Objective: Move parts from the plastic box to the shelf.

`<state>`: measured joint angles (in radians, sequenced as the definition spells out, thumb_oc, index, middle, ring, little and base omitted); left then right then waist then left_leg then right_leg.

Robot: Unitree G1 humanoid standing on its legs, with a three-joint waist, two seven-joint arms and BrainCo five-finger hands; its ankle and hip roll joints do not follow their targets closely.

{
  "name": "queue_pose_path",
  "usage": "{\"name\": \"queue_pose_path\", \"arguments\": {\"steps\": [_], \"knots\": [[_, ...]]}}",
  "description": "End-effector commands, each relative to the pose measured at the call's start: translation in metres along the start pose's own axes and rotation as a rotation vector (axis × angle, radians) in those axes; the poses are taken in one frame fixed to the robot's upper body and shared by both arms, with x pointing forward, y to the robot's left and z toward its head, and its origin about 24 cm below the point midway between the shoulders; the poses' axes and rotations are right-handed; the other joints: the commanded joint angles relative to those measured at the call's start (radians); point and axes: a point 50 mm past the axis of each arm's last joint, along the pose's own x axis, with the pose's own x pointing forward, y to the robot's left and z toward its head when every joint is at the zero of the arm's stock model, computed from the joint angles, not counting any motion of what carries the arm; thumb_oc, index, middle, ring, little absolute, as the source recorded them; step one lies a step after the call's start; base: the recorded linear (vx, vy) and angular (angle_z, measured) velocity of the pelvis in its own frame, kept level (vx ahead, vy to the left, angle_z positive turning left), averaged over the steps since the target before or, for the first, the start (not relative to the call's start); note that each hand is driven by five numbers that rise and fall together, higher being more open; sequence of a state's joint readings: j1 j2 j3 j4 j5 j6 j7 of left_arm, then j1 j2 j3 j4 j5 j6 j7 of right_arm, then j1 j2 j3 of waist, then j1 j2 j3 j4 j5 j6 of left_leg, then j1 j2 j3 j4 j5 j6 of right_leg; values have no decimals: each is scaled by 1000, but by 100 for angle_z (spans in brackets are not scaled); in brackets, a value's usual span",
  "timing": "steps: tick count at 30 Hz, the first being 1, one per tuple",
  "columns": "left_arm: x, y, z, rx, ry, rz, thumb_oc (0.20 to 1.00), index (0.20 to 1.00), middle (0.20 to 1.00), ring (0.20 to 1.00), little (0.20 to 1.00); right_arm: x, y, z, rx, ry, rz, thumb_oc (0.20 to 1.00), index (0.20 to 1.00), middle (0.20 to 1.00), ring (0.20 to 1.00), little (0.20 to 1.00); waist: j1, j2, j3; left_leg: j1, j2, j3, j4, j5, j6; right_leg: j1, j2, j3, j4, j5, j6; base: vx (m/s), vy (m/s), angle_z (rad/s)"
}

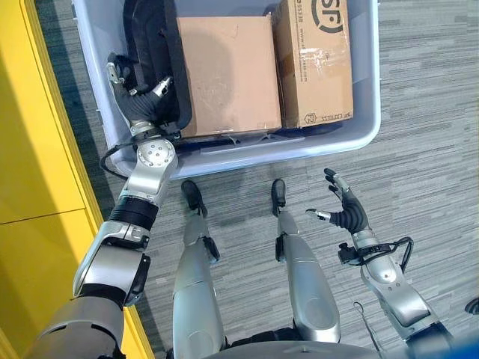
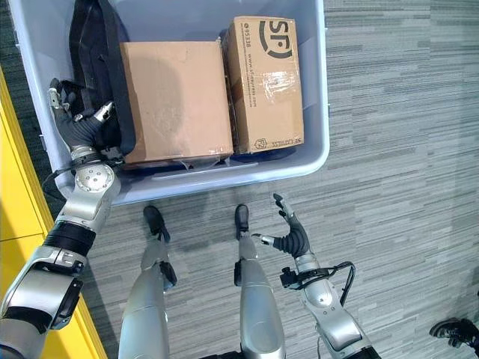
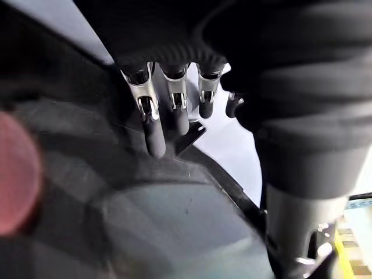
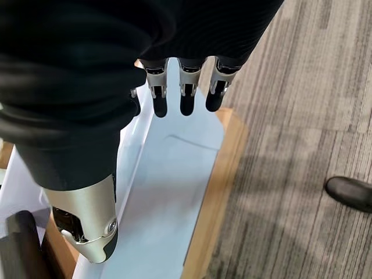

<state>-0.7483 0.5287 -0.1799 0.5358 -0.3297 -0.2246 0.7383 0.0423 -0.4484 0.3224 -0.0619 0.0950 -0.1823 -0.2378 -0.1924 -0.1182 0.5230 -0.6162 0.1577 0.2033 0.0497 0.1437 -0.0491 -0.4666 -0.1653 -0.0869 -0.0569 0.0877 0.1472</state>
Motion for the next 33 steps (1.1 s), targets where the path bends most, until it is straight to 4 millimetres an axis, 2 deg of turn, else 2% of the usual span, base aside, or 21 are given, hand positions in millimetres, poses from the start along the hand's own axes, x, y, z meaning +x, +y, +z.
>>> {"name": "queue_pose_path", "arguments": {"steps": [1,4,9,11,15,16,19,20,24,33], "knots": [[6,20,5,6,-53,52,1000,1000,1000,1000,1000,-12,-18,6,-4,-38,-53,1000,1000,1000,1000,1000,20,-30,-22,1,84,-63,76,-49,-98,40,-83,-15,49,17,57,0,0,0],[1,21,12,-28,-94,48,1000,1000,1000,1000,1000,-12,-18,7,-3,-42,-55,1000,1000,1000,1000,1000,24,-26,-23,4,82,-62,75,-50,-97,41,-84,-15,51,12,56,0,0,0],[-15,15,35,-124,-207,-8,1000,1000,1000,1000,1000,-11,-23,9,4,-53,-73,1000,1000,1000,1000,1000,38,-16,-25,12,78,-63,69,-53,-96,47,-87,-19,50,10,56,0,0,0],[-22,7,47,-172,-253,-62,1000,1000,1000,1000,1000,-9,-23,10,6,-55,-70,1000,1000,1000,1000,1000,41,-11,-27,18,77,-64,65,-54,-95,51,-88,-19,51,8,55,0,0,0],[-27,-1,54,-193,-278,-106,1000,1000,1000,1000,1000,-7,-24,11,11,-60,-69,1000,1000,1000,1000,1000,45,-8,-28,23,75,-64,64,-54,-94,54,-90,-20,51,7,55,-3,2,2],[-30,-6,62,-217,-306,-141,1000,1000,1000,1000,1000,-7,-24,11,14,-60,-67,1000,1000,1000,1000,1000,44,-5,-29,27,74,-63,64,-54,-94,56,-90,-20,51,7,56,0,0,0],[-34,-10,70,-246,-334,-169,1000,1000,1000,1000,1000,-7,-24,12,14,-62,-69,1000,1000,1000,1000,1000,45,-2,-29,32,73,-64,62,-54,-93,59,-91,-20,51,7,57,0,0,0],[-37,-10,79,-272,-367,-183,1000,1000,1000,1000,1000,-7,-24,12,14,-62,-71,1000,1000,1000,1000,1000,47,2,-29,37,71,-65,59,-54,-92,62,-93,-21,52,6,56,0,0,0],[-39,-9,83,-273,-392,-185,1000,1000,1000,1000,1000,-7,-25,12,8,-64,-67,1000,1000,1000,1000,1000,53,11,-29,44,69,-62,53,-53,-92,66,-94,-24,51,5,56,0,0,0],[-21,6,75,-86,-418,-84,1000,1000,1000,1000,1000,-9,-23,10,1,-63,-58,1000,1000,1000,1000,1000,53,9,-28,49,68,-60,46,-49,-93,68,-92,-25,48,6,56,0,0,0]]}}
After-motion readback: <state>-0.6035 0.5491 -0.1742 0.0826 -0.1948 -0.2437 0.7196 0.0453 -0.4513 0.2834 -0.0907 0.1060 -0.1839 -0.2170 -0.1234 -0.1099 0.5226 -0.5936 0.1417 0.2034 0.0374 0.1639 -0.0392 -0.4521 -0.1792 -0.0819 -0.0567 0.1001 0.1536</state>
